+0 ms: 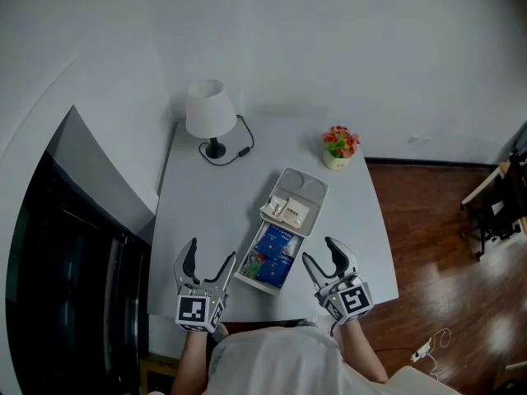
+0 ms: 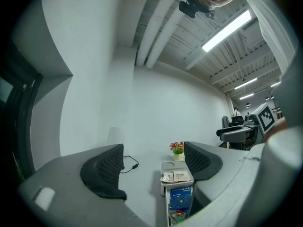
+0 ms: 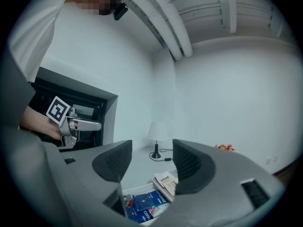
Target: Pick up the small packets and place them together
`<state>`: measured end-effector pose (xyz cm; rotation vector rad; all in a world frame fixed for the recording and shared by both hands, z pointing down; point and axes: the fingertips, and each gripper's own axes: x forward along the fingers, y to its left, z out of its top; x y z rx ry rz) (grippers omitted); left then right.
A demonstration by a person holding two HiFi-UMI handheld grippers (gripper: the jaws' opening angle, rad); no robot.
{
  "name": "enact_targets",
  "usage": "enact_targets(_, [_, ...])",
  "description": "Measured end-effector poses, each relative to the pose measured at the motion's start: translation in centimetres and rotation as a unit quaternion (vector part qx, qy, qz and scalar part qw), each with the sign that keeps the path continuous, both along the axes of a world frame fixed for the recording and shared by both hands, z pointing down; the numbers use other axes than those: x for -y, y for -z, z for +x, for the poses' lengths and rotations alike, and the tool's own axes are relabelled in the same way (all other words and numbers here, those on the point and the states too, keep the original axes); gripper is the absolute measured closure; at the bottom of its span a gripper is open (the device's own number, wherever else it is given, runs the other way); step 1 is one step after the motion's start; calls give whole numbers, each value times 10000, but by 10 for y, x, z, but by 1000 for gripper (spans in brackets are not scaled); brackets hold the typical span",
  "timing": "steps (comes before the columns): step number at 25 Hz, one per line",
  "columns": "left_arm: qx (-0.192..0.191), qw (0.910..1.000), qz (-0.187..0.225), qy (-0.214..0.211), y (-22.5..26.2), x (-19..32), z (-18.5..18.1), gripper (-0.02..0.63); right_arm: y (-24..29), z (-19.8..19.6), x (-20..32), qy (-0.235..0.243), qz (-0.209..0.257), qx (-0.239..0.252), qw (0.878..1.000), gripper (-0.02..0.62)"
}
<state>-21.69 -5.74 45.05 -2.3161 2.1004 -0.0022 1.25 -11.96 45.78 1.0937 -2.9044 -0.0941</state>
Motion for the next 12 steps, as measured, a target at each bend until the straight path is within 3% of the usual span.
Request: enact_targets(12, [-15, 9995, -44, -327, 1, 15, 12, 221, 1, -1, 7, -6, 12, 77, 10000, 311])
